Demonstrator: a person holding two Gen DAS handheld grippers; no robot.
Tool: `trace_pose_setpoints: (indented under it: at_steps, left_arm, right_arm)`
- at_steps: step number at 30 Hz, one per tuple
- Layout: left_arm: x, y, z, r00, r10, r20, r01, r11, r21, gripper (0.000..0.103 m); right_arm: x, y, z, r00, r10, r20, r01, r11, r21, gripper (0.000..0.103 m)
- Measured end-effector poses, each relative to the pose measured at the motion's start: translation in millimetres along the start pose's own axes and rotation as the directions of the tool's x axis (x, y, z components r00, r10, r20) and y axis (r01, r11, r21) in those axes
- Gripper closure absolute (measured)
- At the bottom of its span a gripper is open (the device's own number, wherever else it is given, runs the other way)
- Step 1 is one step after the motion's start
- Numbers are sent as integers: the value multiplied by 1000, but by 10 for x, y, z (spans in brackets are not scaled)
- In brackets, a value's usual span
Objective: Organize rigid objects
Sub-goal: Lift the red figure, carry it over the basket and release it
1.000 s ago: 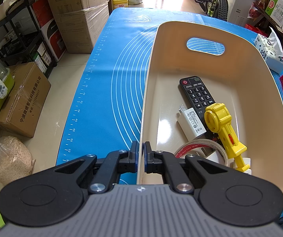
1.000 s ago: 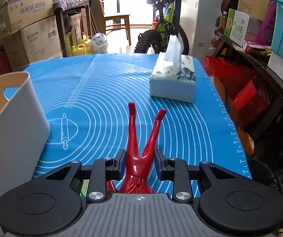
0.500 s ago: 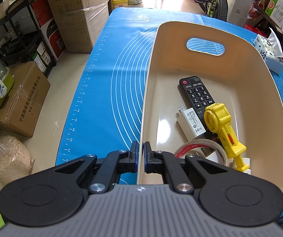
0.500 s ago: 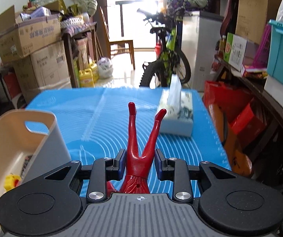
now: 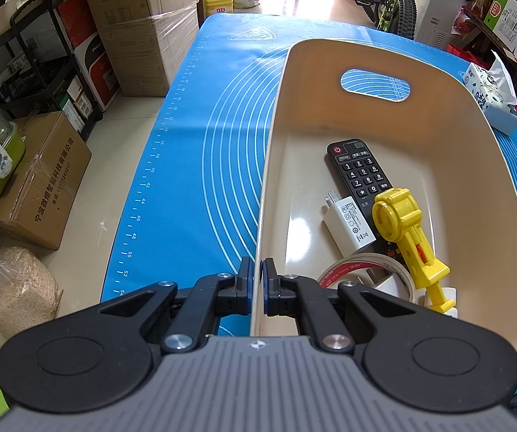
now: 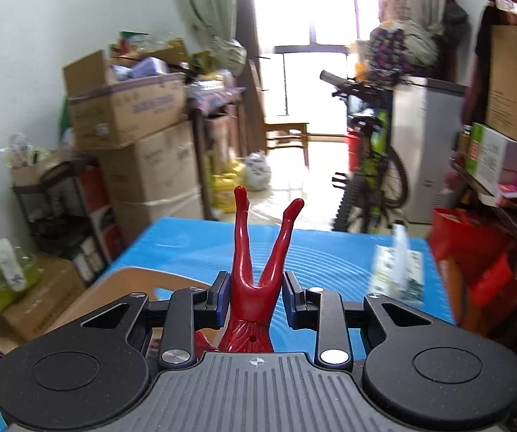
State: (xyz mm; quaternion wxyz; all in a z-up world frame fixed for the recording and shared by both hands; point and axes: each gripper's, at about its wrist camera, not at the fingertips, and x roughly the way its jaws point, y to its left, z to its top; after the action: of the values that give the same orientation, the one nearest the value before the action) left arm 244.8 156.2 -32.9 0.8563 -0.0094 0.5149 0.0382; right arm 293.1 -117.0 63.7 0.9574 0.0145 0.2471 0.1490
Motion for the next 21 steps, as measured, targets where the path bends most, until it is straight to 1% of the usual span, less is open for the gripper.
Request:
trace_pose_setpoints:
  at_steps: [6, 11, 16, 21]
  left_arm:
    - [1, 3, 2, 1000, 1, 0, -1, 1000, 1, 96]
    - [1, 4, 2, 1000, -1, 0, 1, 1000, -1, 96]
    - [1, 3, 1, 1000, 0, 0, 0, 1000, 0, 96]
    - [1, 3, 1, 1000, 0, 0, 0, 1000, 0, 96]
  right_arm:
    - [74, 386, 67, 995, 100, -5, -100, 995, -2, 65]
    - [233, 742, -96, 983, 174, -59, -174, 985, 0, 65]
    - [414, 1006, -322, 970, 204, -130, -206, 978, -7, 65]
    - [602, 1145, -544, 958, 194, -213, -202, 979, -17, 65]
